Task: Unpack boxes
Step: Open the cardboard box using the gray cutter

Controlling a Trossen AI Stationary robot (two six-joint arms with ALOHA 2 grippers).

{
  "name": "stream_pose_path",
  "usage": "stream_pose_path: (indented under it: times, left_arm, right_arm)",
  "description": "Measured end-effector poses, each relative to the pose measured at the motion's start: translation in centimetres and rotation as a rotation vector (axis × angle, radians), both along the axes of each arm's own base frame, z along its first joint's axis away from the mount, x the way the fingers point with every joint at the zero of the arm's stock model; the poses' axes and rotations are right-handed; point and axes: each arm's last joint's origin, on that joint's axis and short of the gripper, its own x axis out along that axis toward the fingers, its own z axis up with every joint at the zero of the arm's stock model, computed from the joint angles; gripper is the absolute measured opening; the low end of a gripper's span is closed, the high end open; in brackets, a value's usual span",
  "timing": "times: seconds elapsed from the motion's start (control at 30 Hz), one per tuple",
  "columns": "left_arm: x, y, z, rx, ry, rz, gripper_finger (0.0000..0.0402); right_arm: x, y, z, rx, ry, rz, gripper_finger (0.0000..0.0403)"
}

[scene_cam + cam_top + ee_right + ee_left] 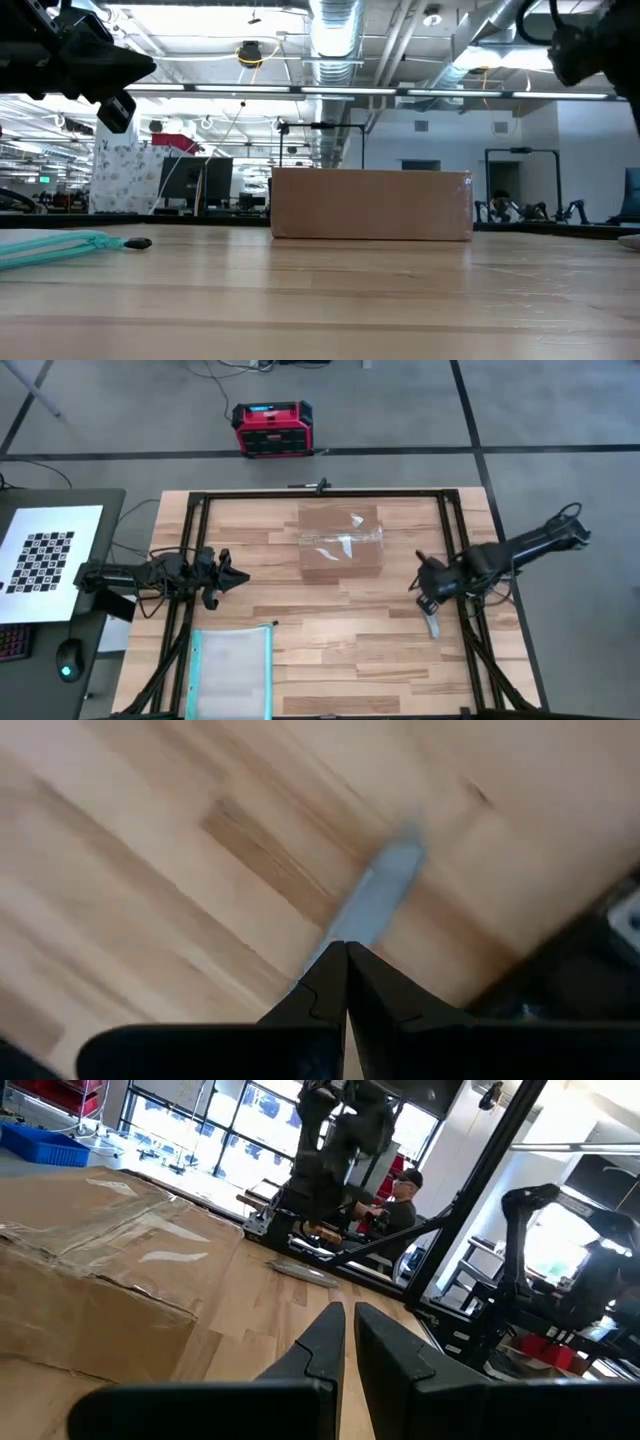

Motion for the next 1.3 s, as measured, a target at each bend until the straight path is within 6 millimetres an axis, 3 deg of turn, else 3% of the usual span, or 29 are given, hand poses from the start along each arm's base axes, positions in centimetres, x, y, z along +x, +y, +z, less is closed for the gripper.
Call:
stream_pose_path:
  times: [0.27,0.67,0.8,1.3]
  left_arm:
    - [0.0,0.0,0.0,-0.001,-0.001,0.001,0.0013]
    - [0.0,0.0,0.0,-0.011,-0.001,0.003,0.0013]
    - [0.0,0.0,0.0,-0.011,-0.001,0.003,0.0013]
    - [0.0,0.0,0.0,-0.011,0.0,0.003,0.0013]
  right_arm:
    - [1.3,1.7,-2.4,-0.033,0.165,-0.069,0.0019]
    - [2.4,2.5,-5.5,-0.07,0.277,-0.089,0.02]
    - [2.5,3.1,-6.2,-0.098,0.306,-0.083,0.0241]
    - [0.9,7.5,-7.7,-0.3,0.156,-0.216,0.0248]
